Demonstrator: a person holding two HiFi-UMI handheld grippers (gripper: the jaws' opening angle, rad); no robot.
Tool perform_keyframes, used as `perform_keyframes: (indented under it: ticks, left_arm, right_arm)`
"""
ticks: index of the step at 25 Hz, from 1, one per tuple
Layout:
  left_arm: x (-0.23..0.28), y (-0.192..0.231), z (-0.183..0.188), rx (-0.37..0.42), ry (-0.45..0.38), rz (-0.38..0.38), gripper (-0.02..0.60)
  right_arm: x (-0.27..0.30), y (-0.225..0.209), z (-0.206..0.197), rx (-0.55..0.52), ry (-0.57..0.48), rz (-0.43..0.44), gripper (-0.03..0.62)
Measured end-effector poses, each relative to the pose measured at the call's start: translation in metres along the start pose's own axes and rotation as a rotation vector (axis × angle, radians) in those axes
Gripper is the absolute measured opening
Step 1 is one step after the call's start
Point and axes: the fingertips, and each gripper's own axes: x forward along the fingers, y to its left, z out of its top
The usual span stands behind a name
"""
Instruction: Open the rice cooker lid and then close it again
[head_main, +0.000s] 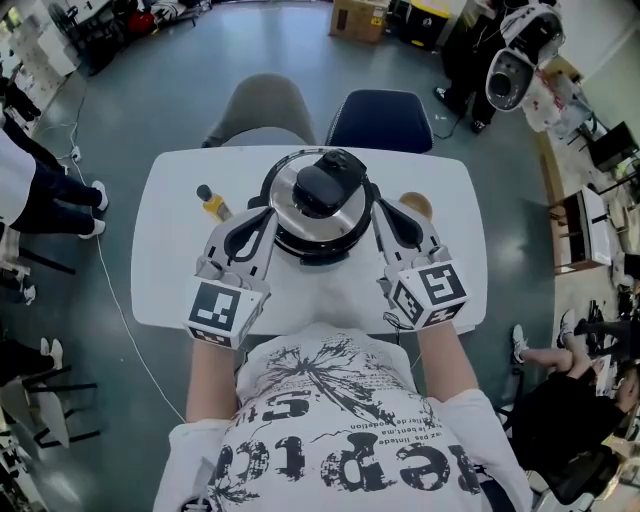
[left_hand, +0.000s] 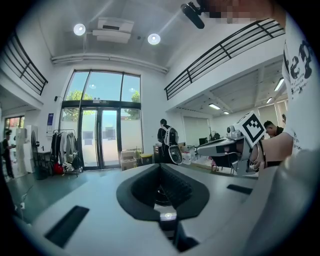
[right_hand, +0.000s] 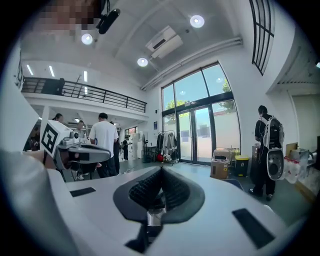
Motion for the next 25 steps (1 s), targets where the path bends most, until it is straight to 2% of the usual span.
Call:
perform_keyframes:
  ticks: [9,25]
  left_arm:
    - [-0.004,-0.003,-0.001,-0.007,0.01,0.031,0.014]
    - [-0.006,-0.007,0.008,-0.002,-0.022,0.041,0.014]
  right_arm:
    - [-0.013,0.008,0.0,-0.101,-0.011,0.041,0.012]
    - [-0.021,0.014,0.005,-0.103,-0.094,0.091,0.012]
